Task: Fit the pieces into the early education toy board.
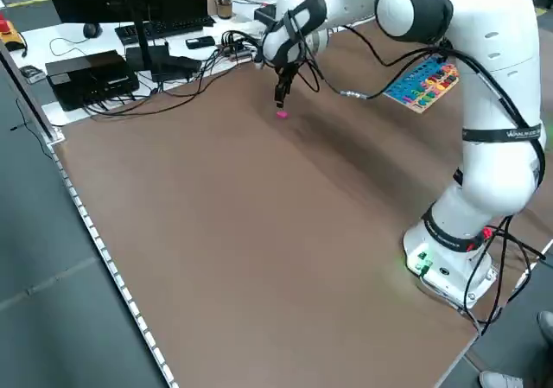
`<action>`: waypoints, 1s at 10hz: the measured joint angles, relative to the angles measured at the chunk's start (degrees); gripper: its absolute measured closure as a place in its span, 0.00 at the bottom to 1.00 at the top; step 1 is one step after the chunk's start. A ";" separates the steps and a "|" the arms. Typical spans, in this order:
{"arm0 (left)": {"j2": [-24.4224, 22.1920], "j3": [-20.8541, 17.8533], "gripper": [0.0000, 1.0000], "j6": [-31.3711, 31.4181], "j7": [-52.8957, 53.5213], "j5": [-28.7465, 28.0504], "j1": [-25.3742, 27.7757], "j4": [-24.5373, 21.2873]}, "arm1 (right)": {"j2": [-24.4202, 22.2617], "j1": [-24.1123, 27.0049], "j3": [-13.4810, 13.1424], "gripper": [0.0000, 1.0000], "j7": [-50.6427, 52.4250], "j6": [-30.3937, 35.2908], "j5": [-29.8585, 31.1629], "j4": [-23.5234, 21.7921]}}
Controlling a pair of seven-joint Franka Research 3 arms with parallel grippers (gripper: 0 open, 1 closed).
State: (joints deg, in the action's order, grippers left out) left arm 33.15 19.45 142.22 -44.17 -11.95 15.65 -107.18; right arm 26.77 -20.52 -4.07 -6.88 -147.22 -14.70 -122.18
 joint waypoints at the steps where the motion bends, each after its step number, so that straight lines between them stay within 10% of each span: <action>1: 0.29 -0.22 0.18 0.75 0.00 -0.04 0.00 -0.63 | 0.01 0.00 0.00 0.63 -0.77 0.00 -0.01 0.02; 7: 1.03 -0.49 0.21 3.39 0.00 -0.32 0.00 -2.70 | -0.95 0.12 -0.12 0.39 -3.43 4.48 -0.04 1.20; 10: 1.76 -1.35 0.26 3.91 0.01 -2.62 -0.03 -2.21 | -9.39 3.48 -0.73 0.31 -3.34 14.85 2.94 3.94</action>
State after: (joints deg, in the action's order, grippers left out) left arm 34.91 18.10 146.13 -44.16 -14.56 15.62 -109.38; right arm 17.37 -17.04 -4.80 -10.21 -132.37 -11.76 -118.24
